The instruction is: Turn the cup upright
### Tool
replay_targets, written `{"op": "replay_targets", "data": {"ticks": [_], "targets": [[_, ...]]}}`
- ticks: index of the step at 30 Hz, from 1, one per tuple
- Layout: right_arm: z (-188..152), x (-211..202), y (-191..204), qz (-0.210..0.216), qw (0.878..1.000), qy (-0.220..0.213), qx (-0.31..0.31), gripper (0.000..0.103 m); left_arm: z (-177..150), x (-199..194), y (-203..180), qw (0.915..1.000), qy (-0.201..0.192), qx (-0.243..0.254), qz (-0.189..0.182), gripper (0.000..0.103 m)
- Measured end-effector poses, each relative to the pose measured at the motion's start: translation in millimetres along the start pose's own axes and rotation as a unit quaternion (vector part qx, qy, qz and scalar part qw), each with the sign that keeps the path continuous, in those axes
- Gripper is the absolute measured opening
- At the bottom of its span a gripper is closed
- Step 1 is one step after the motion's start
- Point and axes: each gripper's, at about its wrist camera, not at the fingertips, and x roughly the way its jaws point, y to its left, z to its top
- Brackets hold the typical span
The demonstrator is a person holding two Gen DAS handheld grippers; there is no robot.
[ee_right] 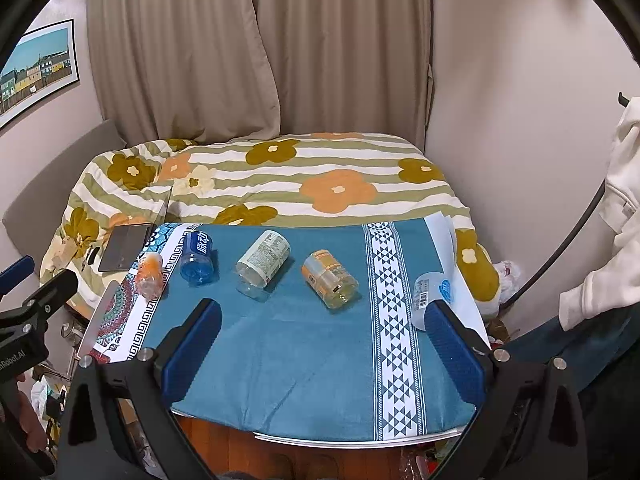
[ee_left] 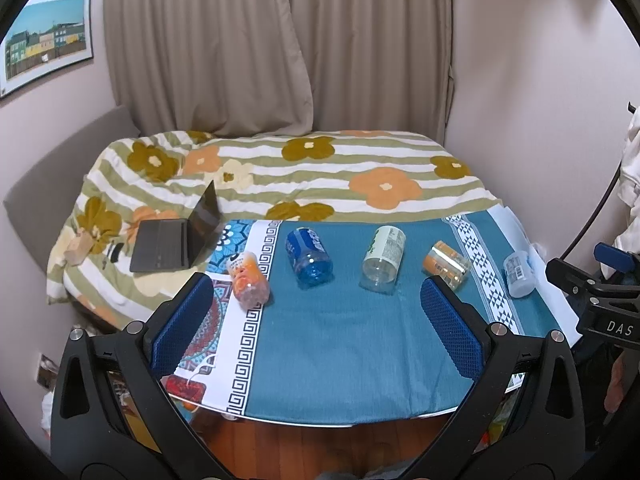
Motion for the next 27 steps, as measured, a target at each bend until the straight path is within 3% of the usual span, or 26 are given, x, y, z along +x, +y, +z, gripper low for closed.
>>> {"op": "replay_targets", "data": {"ticks": [27], "targets": [[2.4,1.7,-1.2,-0.004,1.0,-0.004,0.0,0.101,3.4,2.8,1.8,0.9999,0.002,-0.01,0.004,0.103]]}}
